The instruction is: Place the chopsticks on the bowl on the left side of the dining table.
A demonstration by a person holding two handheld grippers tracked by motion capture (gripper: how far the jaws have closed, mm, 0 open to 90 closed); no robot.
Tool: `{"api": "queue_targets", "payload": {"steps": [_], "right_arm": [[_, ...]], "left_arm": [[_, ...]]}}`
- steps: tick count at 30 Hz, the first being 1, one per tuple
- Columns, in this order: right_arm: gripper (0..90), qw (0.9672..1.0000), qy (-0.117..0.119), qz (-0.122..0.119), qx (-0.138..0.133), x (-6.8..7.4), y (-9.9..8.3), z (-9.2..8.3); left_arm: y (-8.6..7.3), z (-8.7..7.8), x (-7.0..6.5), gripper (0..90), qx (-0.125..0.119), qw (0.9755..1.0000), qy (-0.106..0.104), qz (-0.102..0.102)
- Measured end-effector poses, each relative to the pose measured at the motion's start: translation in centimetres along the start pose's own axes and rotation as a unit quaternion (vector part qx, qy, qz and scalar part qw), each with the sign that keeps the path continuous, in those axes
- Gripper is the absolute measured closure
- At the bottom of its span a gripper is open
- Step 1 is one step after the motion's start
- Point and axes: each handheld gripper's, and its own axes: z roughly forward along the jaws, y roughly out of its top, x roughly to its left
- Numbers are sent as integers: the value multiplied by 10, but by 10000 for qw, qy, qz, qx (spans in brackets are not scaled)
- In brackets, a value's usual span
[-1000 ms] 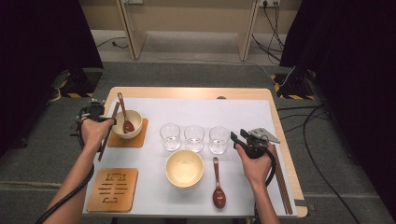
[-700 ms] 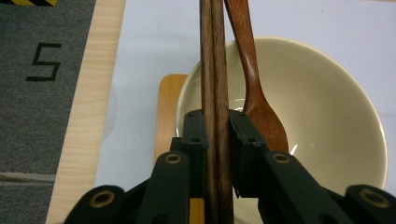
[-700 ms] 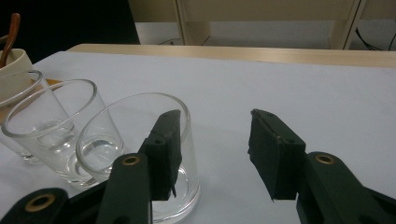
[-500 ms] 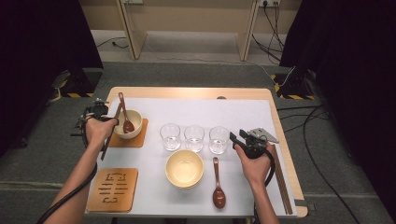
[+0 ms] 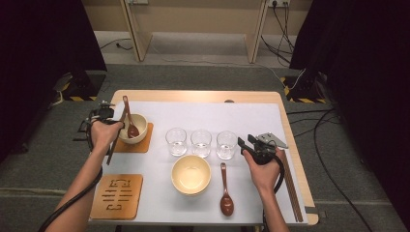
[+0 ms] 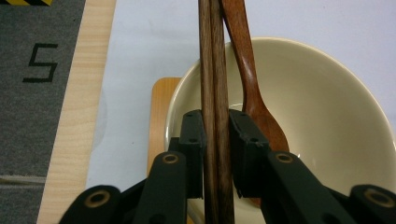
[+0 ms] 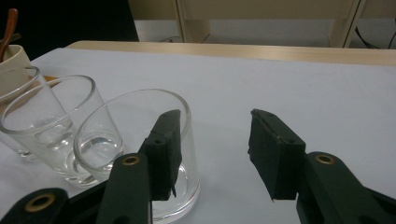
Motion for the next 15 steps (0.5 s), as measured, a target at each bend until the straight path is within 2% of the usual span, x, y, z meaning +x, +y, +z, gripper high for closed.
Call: {"api": "queue_targets", "payload": {"steps": [8,15], "right_arm": [[534,10000,-30,10,10,-1,1,-1],[533,9999,-149,-10,-78,-5,5,-8]], "left_arm": [[-3,-2,0,675,-69,9999,-79,130],[0,-13,-3,611,-252,9994,-135,211]]}}
